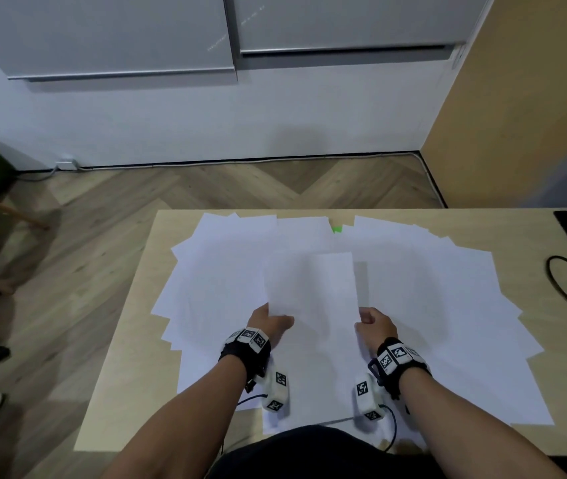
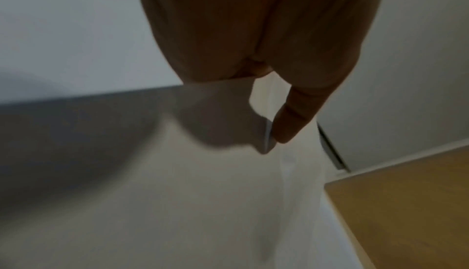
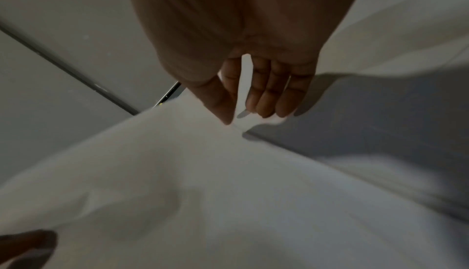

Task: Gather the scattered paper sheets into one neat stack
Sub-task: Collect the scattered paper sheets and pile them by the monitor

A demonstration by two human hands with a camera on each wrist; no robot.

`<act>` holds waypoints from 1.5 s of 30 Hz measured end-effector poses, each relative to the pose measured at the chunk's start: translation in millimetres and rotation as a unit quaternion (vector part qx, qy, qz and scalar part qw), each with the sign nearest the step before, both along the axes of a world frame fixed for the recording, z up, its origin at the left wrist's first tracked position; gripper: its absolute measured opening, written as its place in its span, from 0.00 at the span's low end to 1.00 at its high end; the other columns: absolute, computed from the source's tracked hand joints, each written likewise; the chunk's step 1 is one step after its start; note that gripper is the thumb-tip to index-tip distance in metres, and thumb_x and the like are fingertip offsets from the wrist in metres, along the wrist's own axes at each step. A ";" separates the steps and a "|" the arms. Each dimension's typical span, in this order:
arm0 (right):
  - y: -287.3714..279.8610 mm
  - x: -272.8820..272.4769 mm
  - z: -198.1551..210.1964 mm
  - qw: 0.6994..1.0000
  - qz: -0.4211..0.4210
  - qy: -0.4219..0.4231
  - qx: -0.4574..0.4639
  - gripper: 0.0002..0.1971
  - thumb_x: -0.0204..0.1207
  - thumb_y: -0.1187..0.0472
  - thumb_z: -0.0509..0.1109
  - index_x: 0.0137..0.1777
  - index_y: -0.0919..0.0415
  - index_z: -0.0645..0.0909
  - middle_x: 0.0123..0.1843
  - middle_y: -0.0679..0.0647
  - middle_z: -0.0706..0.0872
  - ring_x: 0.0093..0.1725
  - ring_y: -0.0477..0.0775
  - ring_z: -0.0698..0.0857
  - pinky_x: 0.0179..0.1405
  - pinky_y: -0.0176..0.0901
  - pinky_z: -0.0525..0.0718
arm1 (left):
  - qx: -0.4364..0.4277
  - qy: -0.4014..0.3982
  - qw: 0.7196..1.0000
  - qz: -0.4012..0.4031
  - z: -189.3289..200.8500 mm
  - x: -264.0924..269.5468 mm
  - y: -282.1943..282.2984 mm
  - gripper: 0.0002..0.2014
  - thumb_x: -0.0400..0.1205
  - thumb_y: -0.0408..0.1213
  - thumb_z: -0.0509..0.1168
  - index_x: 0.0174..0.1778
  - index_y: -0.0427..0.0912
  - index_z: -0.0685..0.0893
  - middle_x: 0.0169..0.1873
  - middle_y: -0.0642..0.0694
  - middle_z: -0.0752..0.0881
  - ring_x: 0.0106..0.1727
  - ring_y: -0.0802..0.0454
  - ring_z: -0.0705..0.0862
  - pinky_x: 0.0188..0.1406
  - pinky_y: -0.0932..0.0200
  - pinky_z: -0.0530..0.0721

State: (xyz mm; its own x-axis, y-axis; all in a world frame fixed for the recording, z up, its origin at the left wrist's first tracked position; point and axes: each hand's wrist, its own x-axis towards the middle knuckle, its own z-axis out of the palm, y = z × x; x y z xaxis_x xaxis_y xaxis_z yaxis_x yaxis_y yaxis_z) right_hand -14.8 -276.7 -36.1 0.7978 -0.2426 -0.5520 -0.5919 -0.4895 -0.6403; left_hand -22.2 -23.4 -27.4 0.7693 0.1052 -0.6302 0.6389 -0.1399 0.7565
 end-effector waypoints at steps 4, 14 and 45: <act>-3.1 4.0 2.1 0.996 -0.037 0.003 0.075 0.32 0.67 0.64 0.80 0.72 0.56 0.76 0.69 0.52 0.80 0.65 0.52 0.79 0.62 0.42 0.76 | -0.014 -0.081 0.997 -0.010 36.4 16.6 6.2 0.10 0.73 0.22 0.69 0.41 0.43 0.87 0.34 0.51 0.89 0.38 0.53 0.90 0.34 0.69 0.85; 35.8 49.1 86.2 0.963 -0.064 -0.195 0.176 0.11 0.69 0.73 0.77 0.38 0.59 0.78 0.30 0.50 0.83 0.28 0.44 0.82 0.31 0.38 0.79 | -0.026 -0.220 0.975 0.013 107.6 63.4 21.2 0.08 0.61 0.34 0.71 0.35 0.46 0.87 0.34 0.50 0.89 0.40 0.49 0.86 0.44 0.55 0.84; 45.9 36.5 95.7 0.952 -0.071 -0.252 0.161 0.10 0.72 0.59 0.80 0.52 0.56 0.86 0.49 0.53 0.91 0.52 0.55 0.89 0.55 0.47 0.86 | -0.025 -0.229 0.972 0.041 101.1 44.6 17.3 0.14 0.72 0.23 0.76 0.46 0.47 0.87 0.45 0.45 0.90 0.47 0.47 0.87 0.52 0.53 0.85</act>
State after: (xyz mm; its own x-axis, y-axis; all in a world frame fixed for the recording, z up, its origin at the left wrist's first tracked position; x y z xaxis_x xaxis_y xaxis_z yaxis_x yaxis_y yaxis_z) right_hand 21.6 -230.9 59.6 0.9527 -0.2509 -0.1717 -0.2152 -0.1575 -0.9638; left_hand 22.5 -6.0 73.7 0.9609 0.1567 -0.2285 0.2401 -0.0591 0.9690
